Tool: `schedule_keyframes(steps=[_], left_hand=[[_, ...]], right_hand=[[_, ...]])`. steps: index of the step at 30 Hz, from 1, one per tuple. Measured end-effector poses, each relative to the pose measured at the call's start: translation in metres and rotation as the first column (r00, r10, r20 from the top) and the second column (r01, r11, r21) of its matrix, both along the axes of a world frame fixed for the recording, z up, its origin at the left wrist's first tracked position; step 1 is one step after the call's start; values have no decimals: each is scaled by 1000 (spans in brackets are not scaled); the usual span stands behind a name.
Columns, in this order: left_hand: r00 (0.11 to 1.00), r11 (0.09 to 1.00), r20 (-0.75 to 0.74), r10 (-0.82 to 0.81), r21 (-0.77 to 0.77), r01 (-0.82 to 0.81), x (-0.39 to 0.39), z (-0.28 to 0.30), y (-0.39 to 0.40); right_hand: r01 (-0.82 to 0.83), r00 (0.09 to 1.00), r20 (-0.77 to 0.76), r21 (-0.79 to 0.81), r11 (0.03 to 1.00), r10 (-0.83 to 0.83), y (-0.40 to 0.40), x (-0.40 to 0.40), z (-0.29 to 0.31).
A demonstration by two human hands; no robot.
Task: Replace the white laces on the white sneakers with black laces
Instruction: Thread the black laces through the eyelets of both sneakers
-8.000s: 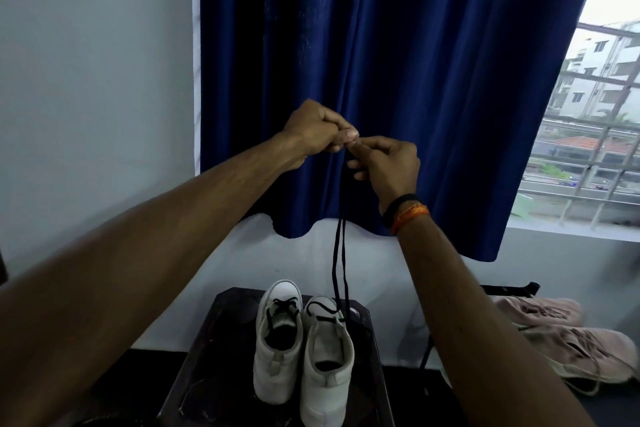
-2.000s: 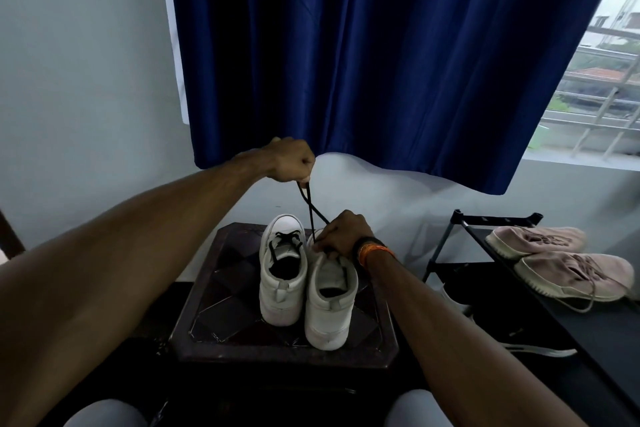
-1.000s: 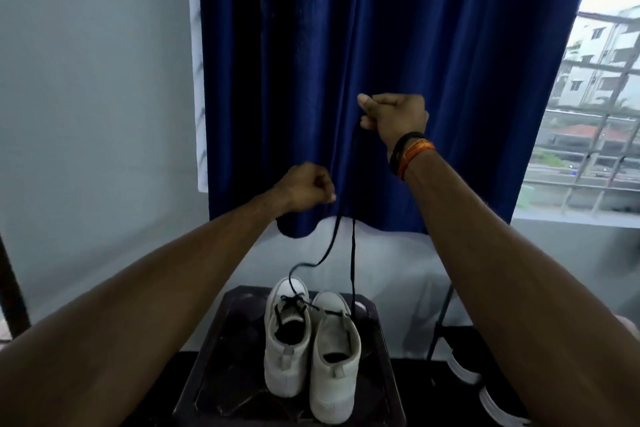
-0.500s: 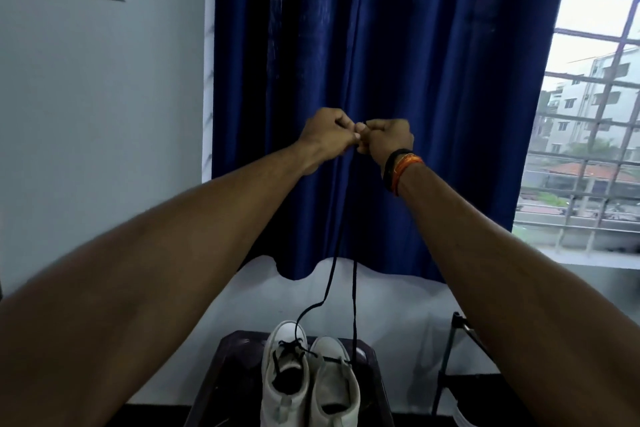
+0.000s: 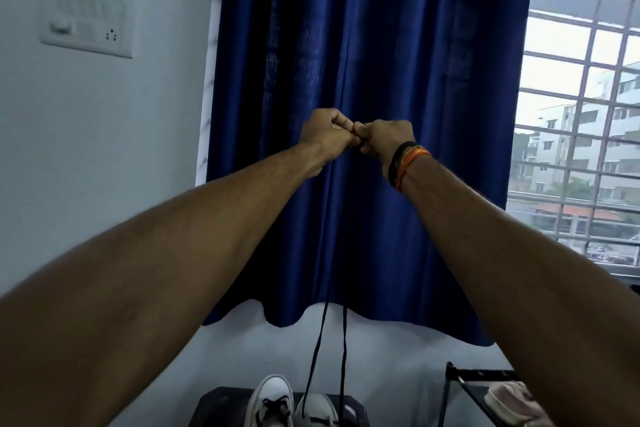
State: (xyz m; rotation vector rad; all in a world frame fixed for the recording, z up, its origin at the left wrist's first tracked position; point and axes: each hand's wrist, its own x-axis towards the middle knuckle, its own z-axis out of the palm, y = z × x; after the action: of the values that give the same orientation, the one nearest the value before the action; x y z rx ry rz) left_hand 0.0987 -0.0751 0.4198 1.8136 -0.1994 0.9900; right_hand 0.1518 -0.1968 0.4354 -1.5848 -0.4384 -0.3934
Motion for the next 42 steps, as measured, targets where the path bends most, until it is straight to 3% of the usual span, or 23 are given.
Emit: schedule_keyframes(steps=[7, 20, 29, 42], left_hand=[[997, 996, 64, 44, -75, -40, -10, 16, -3], [995, 996, 76, 67, -64, -62, -28, 44, -7], [993, 996, 85, 82, -42, -79, -36, 60, -11], [990, 995, 100, 99, -32, -97, -36, 75, -14]], right_hand=[[5, 999, 36, -45, 999, -4, 1, -5, 27], [-36, 997, 63, -101, 994, 42, -4, -18, 57], [31, 995, 101, -83, 996, -22, -4, -24, 75], [-46, 994, 96, -42, 998, 50, -11, -24, 85]])
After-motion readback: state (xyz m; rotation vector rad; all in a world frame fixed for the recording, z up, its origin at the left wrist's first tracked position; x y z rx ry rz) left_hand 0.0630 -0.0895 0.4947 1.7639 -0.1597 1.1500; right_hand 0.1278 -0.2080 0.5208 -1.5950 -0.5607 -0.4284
